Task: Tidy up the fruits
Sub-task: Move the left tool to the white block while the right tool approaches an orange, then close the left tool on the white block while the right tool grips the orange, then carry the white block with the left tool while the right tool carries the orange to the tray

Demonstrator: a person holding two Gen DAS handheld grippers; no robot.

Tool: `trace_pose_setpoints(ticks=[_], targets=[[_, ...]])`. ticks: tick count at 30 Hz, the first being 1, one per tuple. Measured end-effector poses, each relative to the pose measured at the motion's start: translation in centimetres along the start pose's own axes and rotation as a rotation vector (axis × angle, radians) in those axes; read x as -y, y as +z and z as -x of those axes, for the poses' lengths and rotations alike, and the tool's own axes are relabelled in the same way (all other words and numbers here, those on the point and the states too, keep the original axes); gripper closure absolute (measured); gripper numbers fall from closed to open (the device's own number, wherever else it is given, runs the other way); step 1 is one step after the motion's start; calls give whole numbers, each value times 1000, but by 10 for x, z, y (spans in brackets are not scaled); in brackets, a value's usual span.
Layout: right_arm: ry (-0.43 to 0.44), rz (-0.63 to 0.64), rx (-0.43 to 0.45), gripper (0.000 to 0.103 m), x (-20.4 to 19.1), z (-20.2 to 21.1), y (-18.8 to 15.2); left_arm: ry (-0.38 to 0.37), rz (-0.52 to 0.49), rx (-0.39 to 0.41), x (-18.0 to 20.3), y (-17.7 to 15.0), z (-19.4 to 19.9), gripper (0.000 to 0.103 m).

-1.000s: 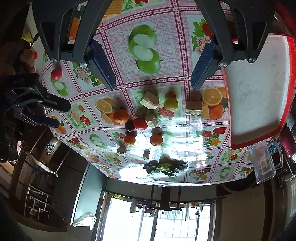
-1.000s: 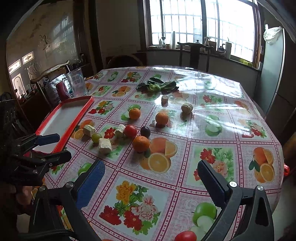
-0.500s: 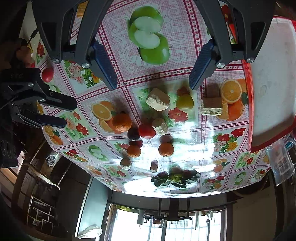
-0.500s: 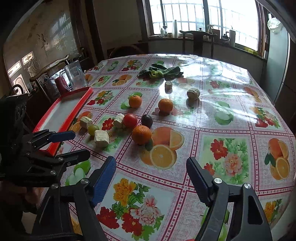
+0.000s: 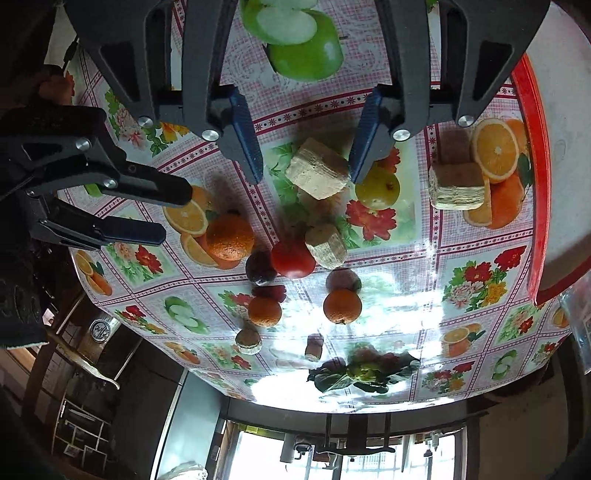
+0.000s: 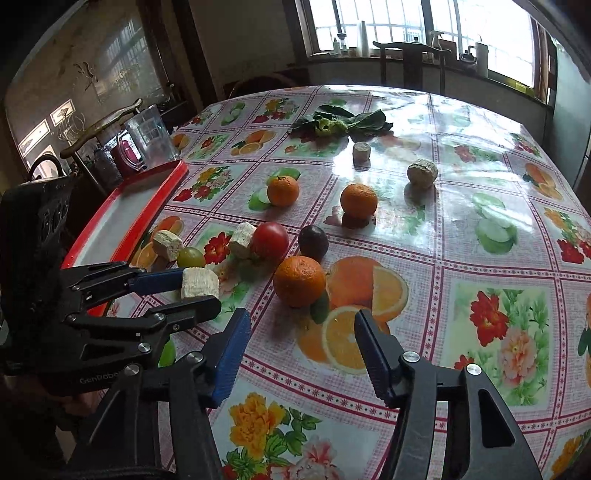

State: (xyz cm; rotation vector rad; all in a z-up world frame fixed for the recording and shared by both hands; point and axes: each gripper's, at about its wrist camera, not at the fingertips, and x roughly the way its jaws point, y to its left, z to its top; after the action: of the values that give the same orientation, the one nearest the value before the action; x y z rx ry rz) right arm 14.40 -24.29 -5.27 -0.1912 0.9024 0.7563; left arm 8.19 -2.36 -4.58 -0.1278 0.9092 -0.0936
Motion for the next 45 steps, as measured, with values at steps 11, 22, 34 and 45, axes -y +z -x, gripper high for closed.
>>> trace_pose_setpoints(ticks=[11, 22, 34, 45], targets=[[-8, 9, -31, 66, -5, -34, 14, -81, 40, -8, -14, -4, 1, 70], [9, 12, -21, 68, -23, -14, 4, -85, 72, 18, -24, -20, 26, 70], [73, 54, 22, 68, -66, 14, 0, -8, 104, 82, -43, -41, 71, 70], [120, 105, 33, 68, -108, 21, 1, 42, 134, 132, -62, -60, 106, 70]])
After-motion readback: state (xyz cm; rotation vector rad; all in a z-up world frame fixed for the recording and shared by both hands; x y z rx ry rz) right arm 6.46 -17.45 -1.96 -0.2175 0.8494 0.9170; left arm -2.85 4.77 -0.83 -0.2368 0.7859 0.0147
